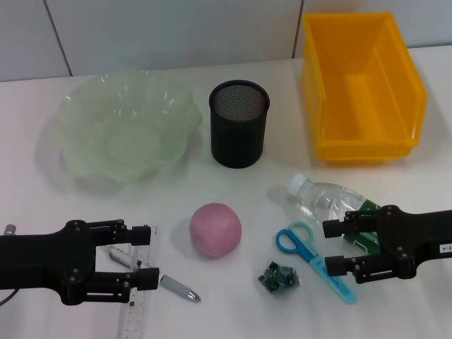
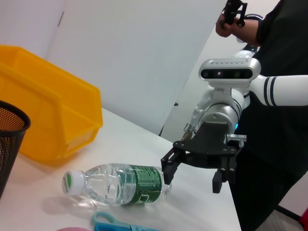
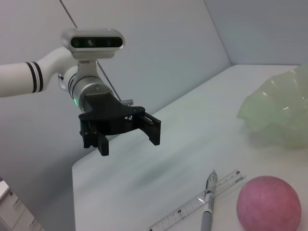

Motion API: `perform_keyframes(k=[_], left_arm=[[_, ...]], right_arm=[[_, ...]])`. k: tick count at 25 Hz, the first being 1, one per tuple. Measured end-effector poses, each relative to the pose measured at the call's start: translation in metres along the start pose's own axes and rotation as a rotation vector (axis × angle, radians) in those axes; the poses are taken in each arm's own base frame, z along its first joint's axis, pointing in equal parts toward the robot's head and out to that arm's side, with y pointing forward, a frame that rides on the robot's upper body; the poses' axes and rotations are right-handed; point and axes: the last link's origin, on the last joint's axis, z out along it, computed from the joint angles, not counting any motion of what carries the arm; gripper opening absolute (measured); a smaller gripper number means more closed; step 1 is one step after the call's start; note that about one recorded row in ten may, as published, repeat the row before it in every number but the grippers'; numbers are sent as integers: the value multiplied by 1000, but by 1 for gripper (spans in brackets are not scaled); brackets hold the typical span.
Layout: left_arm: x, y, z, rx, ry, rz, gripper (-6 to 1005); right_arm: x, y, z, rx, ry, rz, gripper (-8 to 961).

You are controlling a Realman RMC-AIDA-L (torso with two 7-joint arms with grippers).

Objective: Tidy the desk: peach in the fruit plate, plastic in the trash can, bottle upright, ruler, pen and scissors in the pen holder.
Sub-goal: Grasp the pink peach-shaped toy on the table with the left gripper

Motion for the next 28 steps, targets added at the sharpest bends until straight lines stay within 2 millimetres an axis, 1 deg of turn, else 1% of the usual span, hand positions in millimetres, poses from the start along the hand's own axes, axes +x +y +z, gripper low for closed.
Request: perform_keyframes(k=[22, 25, 28], left_arm=[[1, 0, 3, -4, 5, 0, 802], [4, -1, 4, -3, 6, 12, 802], [13, -4, 5, 7, 14, 37, 802]], right_arm=[[0, 0, 0, -2, 0, 0, 761], [0, 0, 0, -1, 0, -1, 761], [0, 0, -1, 0, 2, -1, 761]])
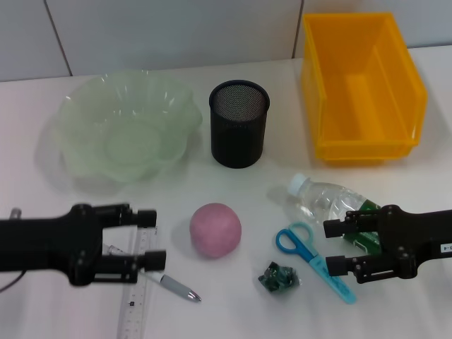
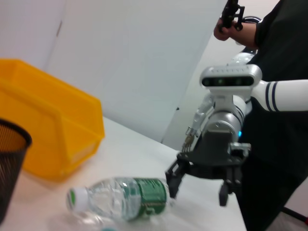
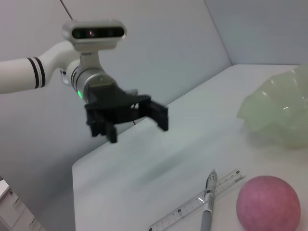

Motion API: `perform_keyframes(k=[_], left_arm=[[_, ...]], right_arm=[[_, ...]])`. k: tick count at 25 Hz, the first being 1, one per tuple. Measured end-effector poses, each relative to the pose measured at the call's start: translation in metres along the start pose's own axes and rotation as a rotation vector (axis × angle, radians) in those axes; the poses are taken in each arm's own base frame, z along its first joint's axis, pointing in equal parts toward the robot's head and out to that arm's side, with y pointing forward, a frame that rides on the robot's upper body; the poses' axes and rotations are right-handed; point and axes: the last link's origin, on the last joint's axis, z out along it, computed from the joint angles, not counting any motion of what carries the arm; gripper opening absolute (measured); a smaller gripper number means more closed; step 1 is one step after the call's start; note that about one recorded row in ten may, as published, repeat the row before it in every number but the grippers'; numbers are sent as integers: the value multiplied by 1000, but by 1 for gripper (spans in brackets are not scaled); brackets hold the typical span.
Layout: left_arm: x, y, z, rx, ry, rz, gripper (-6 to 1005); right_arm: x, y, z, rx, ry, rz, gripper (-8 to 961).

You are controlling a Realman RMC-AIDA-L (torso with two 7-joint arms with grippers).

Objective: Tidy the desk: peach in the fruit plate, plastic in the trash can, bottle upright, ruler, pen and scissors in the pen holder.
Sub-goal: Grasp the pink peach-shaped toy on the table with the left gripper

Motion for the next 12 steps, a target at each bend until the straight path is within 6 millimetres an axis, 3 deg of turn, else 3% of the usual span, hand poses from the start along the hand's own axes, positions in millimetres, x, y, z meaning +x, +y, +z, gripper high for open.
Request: perform_keyframes(k=[7, 12], left_arm=[[27, -17, 15, 62, -23, 104, 801], [44, -28, 42, 80, -146, 207, 801]], right_arm=[[1, 0, 0, 0, 16, -1, 762], [-1, -2, 0, 2, 21, -4, 762]])
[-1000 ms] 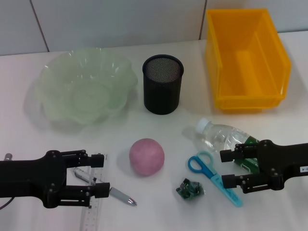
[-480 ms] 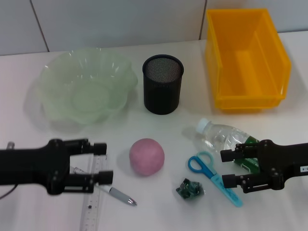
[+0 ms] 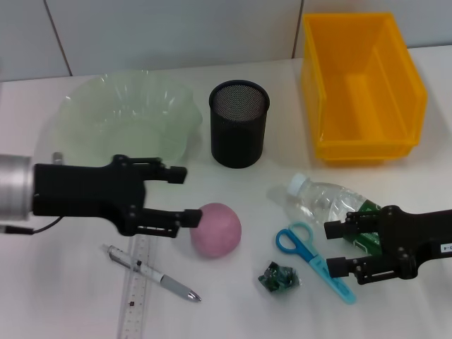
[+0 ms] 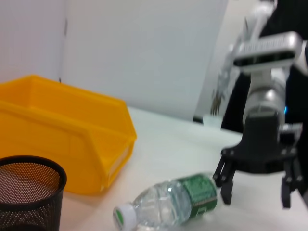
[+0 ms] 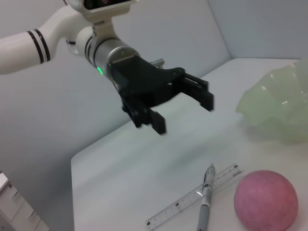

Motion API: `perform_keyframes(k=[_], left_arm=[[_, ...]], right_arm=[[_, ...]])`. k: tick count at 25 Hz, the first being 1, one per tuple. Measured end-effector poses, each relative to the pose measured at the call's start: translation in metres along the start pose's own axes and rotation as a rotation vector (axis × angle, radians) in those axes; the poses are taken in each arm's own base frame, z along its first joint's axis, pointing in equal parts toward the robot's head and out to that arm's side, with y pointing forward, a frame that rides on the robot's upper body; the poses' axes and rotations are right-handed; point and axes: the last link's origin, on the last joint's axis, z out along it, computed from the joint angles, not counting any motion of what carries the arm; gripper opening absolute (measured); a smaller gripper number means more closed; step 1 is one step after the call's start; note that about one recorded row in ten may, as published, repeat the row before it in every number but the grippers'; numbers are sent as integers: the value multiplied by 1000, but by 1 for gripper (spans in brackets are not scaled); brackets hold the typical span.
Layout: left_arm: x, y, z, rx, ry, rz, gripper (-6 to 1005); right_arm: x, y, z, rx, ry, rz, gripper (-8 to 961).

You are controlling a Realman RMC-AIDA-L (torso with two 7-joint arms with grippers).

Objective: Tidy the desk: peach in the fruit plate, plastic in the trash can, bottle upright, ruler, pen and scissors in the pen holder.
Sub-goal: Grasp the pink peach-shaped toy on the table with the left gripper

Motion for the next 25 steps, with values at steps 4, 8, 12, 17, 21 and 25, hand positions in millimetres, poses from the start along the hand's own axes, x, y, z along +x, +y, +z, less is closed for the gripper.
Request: perform_keyframes(k=[4, 8, 12, 17, 21, 25], left_arm=[[6, -3, 16, -4, -61, 55, 801], [12, -6, 32, 11, -138, 132, 801], [14, -8, 46, 26, -198, 191, 801], [11, -9, 56, 40, -263, 240, 801], [5, -9, 71, 57, -349, 303, 801], [4, -10, 75, 69, -361, 320, 794]], right_arm=[[-1, -1, -1, 3, 0, -2, 762], [-1, -1, -2, 4, 1, 0, 762], [-2, -2, -3, 7, 3, 6, 762], [-1, -2, -3, 10, 2, 8, 762], [-1, -2, -4, 10, 2, 9, 762], [-1, -2, -4, 10, 2, 9, 762]])
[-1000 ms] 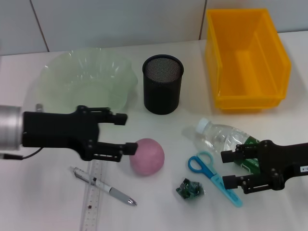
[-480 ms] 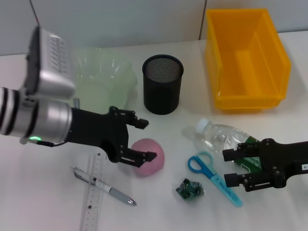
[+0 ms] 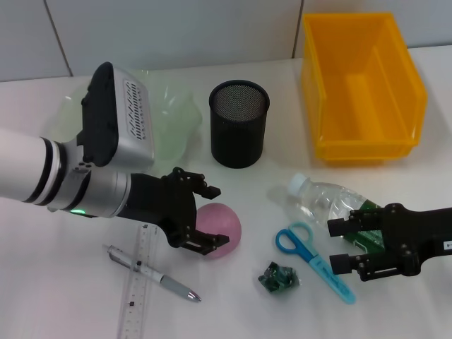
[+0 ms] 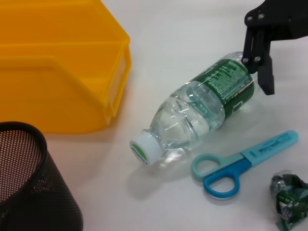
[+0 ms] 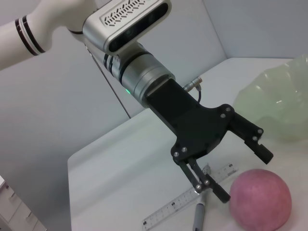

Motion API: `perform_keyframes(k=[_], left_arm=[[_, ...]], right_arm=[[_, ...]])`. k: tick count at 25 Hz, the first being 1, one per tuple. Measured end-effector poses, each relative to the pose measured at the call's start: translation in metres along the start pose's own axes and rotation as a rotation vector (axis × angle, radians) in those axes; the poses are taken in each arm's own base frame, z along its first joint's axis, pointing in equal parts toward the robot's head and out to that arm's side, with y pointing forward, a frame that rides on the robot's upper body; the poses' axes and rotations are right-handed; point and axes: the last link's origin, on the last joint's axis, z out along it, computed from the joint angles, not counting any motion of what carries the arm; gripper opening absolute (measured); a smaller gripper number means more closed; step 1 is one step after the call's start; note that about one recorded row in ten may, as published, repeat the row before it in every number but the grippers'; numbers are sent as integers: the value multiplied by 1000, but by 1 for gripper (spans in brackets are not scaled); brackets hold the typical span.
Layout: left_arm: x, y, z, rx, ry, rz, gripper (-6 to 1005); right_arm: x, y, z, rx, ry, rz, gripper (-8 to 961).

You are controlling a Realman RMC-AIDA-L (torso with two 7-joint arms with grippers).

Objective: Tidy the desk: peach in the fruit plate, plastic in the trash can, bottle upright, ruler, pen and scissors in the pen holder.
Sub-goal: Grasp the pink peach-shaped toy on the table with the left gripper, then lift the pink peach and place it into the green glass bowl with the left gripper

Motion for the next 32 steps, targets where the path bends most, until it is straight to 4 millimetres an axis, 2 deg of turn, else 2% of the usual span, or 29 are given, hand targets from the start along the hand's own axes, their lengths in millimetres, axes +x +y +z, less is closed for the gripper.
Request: perform_keyframes(k=[15, 28, 32], left_arm=[[-3, 2, 16, 4, -62, 27, 735], [0, 2, 17, -2, -64, 8, 683], [3, 1, 16, 0, -53, -2, 517]], right_arm=[[-1, 0, 0, 0, -4, -1, 755], [-1, -2, 0, 9, -5, -2, 749], [-1, -2, 0, 10, -5, -2, 747]])
